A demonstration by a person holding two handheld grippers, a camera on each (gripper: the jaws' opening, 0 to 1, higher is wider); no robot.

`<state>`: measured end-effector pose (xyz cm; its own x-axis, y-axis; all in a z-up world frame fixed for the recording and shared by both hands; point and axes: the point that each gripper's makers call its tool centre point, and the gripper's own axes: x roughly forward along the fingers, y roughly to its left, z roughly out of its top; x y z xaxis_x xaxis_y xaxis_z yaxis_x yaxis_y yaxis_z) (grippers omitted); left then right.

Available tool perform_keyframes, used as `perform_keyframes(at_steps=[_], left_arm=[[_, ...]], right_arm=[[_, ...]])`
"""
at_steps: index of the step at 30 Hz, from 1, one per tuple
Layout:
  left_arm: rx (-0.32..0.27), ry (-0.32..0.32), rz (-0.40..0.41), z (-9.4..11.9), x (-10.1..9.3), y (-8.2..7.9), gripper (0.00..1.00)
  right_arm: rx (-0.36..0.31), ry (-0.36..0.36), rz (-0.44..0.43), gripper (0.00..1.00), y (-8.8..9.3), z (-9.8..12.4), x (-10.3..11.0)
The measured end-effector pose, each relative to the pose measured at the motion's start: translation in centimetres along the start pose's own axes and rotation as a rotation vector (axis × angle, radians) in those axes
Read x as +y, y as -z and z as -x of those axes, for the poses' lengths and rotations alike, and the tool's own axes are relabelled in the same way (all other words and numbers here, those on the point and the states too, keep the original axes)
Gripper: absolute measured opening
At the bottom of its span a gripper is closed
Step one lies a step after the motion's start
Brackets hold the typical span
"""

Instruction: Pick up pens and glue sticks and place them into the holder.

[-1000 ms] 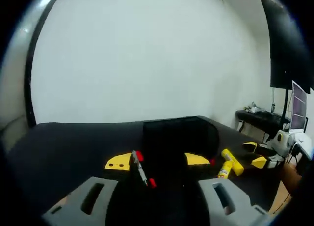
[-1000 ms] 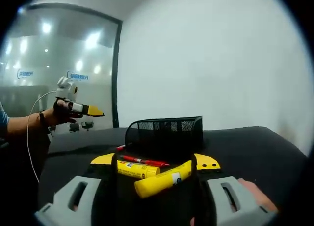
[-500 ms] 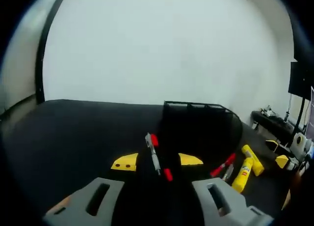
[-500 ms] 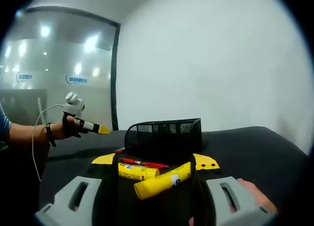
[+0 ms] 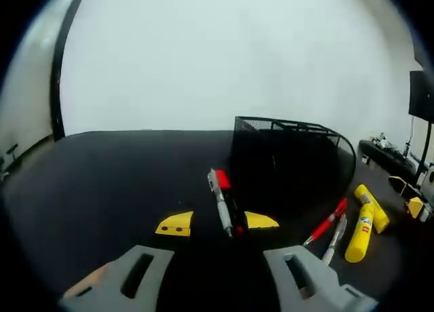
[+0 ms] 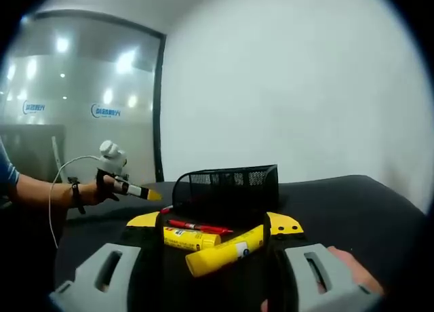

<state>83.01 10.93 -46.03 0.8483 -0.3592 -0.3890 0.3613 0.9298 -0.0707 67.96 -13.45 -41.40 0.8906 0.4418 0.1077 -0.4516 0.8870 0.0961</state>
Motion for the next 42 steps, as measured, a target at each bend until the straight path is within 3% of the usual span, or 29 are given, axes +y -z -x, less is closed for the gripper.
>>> perform_keyframes(at_steps=[9,19,42], left_arm=[[-0.024,-0.022,-0.006,-0.3,0.6,-0.4,0.27],[-0.008,-0.014,0.005,-1.3,0.2,0.4,0.27],[-0.004,-0.008,-0.011,-2.3,-0.2,0.3,0.27]], right_arm=[[-0.002,-0.004,0.004,0.55,0.0,0.0,0.1],[-0.003,-0.003,0.004,0.55,0.0,0.0,0.1],[-0.011,-0.006,0.001,0.55,-0.2,0.0,0.1]])
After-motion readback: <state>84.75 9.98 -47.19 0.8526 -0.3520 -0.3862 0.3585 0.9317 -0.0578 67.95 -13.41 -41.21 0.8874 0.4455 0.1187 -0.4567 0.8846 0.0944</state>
